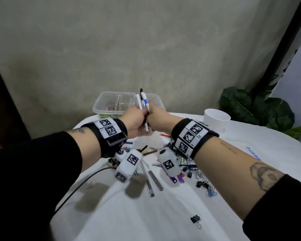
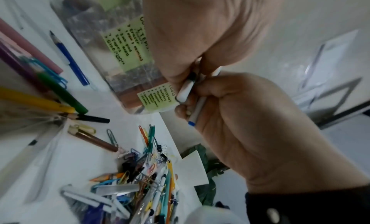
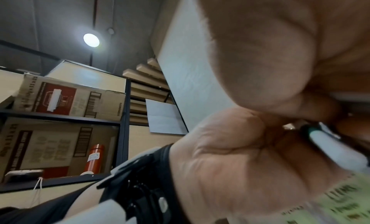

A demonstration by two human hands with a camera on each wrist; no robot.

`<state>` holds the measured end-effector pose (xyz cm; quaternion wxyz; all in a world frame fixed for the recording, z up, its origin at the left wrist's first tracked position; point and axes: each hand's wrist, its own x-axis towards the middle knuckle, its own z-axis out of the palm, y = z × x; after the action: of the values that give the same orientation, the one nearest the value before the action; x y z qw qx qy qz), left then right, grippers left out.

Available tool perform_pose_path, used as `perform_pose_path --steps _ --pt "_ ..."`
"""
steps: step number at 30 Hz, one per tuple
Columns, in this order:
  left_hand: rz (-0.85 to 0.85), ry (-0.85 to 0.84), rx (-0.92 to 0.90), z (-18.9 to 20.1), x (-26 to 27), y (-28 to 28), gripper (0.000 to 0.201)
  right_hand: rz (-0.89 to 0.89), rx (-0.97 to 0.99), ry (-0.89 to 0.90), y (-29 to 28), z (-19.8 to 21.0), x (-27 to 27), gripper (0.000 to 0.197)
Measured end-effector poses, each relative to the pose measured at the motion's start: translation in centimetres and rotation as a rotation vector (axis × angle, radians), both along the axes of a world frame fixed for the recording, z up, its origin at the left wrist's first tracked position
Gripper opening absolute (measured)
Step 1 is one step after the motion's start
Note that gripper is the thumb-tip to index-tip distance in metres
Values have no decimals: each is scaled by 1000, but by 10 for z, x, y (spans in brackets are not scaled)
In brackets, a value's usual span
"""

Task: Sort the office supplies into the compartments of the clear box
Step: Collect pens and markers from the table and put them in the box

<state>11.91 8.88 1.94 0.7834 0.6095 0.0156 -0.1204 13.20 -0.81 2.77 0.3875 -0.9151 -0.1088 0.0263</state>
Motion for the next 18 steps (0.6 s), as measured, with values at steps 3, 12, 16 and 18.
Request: perform_pose_path --steps 3,12,16,18 --pt "-10 -8 -129 5 9 10 19 -55 63 -19 16 8 5 40" --pt "-32 -12 -281 9 23 30 18 -54 119 13 36 22 22 56" --pt "33 -85 -82 17 23 37 11 52 101 -1 37 23 22 69" --pt "97 -149 -4 20 30 42 17 99 96 -44 38 18 20 81"
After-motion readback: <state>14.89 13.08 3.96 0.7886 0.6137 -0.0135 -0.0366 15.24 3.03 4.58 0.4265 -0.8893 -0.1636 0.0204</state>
